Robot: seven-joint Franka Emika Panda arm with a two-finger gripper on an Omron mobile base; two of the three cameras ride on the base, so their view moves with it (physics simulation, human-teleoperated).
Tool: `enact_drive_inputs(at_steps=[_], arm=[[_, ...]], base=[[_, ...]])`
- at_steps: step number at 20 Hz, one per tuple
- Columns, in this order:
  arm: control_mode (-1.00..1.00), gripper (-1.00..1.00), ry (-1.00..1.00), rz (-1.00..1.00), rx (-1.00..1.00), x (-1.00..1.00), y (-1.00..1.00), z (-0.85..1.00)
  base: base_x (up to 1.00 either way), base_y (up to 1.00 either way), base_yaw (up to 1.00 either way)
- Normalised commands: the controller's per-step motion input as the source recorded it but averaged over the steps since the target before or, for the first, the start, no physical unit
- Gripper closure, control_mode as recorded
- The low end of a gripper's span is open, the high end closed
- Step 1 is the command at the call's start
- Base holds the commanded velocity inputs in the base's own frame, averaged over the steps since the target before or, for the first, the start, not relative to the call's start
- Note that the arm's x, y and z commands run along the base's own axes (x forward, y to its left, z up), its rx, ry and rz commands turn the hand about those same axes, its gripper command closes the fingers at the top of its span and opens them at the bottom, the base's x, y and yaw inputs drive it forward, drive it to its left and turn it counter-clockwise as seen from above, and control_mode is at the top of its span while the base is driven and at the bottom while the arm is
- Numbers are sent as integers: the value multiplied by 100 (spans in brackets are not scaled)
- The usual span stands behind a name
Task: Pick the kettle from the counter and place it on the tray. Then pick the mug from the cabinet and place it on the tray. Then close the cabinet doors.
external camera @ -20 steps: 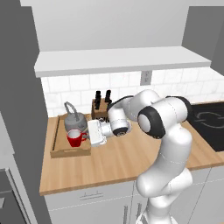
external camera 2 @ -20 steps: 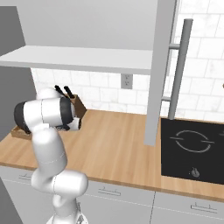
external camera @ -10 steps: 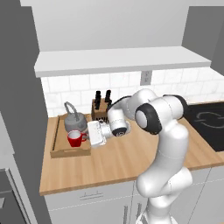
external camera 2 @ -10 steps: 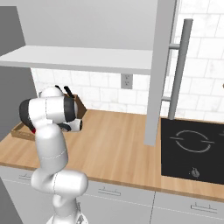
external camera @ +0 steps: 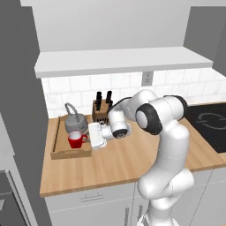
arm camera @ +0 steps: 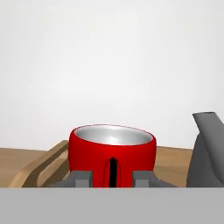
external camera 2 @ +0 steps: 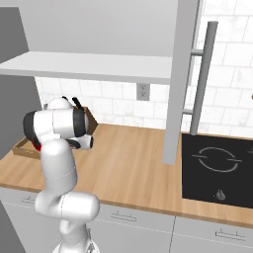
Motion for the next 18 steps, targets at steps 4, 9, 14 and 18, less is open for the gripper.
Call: enact_drive_inputs(at_steps=[4,9,14,18], arm=[[-100,-100,0,0,0,0,0,-5],[-100,-100,0,-3,0,-5,-1,10],[-100,-100,0,-5,0,-17,-2,43],[-100,-100,-1,-8,0,-26,0,51]], base=[[0,0,0],[0,0,0],[0,0,0],[0,0,0]])
